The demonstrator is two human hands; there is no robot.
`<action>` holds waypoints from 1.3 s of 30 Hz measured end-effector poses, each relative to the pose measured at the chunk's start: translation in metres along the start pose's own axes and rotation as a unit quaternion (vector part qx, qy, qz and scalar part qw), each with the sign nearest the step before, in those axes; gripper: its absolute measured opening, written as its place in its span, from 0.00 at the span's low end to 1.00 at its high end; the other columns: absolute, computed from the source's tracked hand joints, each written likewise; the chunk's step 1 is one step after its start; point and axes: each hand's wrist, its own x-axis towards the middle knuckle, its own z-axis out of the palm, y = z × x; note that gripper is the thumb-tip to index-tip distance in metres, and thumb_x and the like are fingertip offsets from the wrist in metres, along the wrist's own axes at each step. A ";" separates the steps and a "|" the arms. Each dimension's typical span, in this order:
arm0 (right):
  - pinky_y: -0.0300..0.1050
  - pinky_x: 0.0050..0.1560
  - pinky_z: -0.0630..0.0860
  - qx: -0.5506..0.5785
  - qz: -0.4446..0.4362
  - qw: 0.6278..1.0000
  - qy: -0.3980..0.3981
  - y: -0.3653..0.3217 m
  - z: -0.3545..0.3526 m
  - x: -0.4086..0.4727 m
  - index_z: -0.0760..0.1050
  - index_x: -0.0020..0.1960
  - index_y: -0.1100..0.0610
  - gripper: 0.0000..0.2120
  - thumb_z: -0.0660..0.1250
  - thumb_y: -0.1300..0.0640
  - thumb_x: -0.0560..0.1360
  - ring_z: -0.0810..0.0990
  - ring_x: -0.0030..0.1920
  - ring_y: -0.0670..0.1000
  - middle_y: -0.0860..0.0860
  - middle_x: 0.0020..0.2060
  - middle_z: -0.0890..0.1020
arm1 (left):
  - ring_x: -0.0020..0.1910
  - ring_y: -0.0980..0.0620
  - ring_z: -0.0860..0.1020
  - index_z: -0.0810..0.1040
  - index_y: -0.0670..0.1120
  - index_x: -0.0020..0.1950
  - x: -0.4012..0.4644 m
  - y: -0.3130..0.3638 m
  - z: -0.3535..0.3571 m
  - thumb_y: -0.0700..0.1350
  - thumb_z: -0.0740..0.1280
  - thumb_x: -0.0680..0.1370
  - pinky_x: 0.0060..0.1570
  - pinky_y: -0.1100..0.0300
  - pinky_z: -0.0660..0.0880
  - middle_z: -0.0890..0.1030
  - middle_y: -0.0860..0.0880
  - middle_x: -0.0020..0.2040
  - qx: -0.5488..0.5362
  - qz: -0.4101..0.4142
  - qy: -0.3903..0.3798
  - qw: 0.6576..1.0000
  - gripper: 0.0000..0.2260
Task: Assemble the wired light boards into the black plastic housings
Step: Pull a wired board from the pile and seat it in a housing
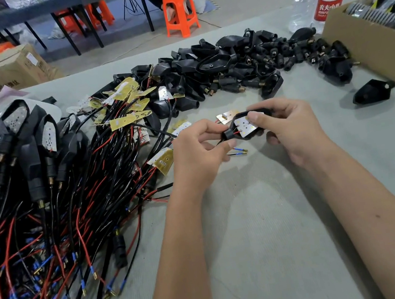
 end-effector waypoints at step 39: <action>0.35 0.25 0.65 -0.294 0.034 0.933 -0.205 -0.012 0.024 -0.016 0.77 0.35 0.56 0.18 0.83 0.48 0.68 0.70 0.22 0.45 0.45 0.23 0.76 | 0.45 0.48 0.77 0.78 0.46 0.44 0.013 0.016 -0.049 0.47 0.67 0.82 0.49 0.49 0.73 0.80 0.54 0.41 0.197 0.204 0.244 0.927 0.09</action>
